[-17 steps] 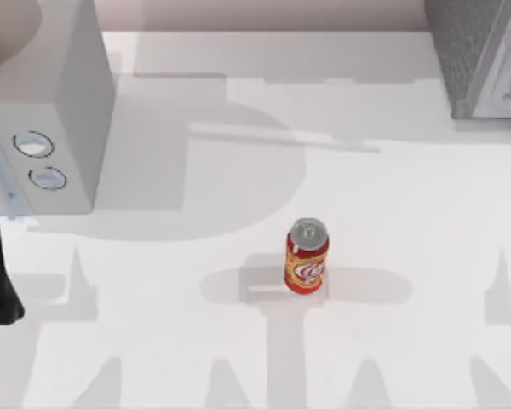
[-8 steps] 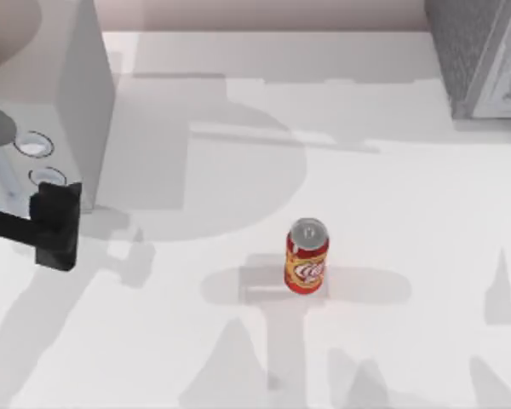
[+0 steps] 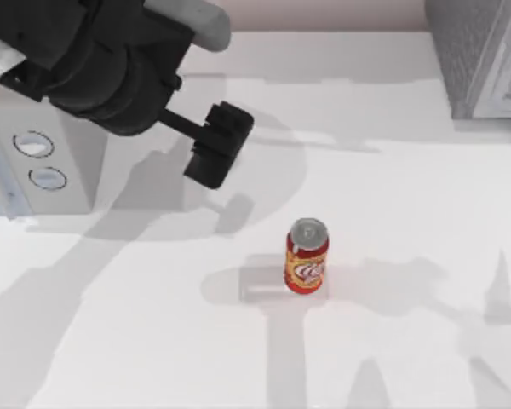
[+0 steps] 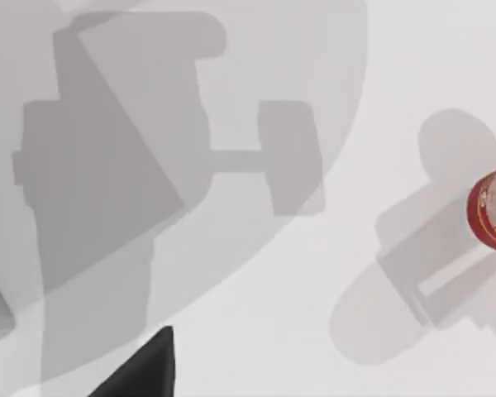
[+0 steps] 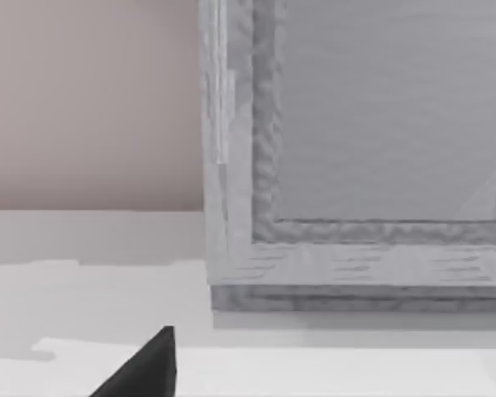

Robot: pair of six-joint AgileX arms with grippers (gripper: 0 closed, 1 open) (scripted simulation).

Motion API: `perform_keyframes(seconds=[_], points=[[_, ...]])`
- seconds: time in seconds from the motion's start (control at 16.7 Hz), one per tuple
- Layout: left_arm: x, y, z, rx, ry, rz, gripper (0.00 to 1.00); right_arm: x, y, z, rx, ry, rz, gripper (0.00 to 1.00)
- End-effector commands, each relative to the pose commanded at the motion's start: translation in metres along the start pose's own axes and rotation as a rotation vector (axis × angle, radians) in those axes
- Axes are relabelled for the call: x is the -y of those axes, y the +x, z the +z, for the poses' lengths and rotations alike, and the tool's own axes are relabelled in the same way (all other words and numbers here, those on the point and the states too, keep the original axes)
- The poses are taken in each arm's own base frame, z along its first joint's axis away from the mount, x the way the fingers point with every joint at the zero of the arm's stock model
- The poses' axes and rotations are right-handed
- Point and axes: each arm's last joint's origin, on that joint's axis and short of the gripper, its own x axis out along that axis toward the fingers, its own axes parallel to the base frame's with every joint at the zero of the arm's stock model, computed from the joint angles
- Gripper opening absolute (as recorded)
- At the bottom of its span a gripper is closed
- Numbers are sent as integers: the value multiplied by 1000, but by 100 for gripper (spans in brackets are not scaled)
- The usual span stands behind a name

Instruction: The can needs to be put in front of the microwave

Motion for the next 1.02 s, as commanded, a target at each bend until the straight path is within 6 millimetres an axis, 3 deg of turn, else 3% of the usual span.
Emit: perform_keyframes(seconds=[0.12, 0.3, 0.6, 0.78, 1.02], points=[[19, 26, 28, -115, 45, -30, 100, 0, 0, 0, 0, 0, 0, 100], [51, 70, 54, -277, 108, -56, 100, 0, 0, 0, 0, 0, 0, 100], [94, 129, 65, -480, 181, -65, 100, 0, 0, 0, 0, 0, 0, 100], [105, 144, 64, -531, 199, -62, 100, 0, 0, 0, 0, 0, 0, 100], [105, 144, 64, -532, 199, -62, 100, 0, 0, 0, 0, 0, 0, 100]])
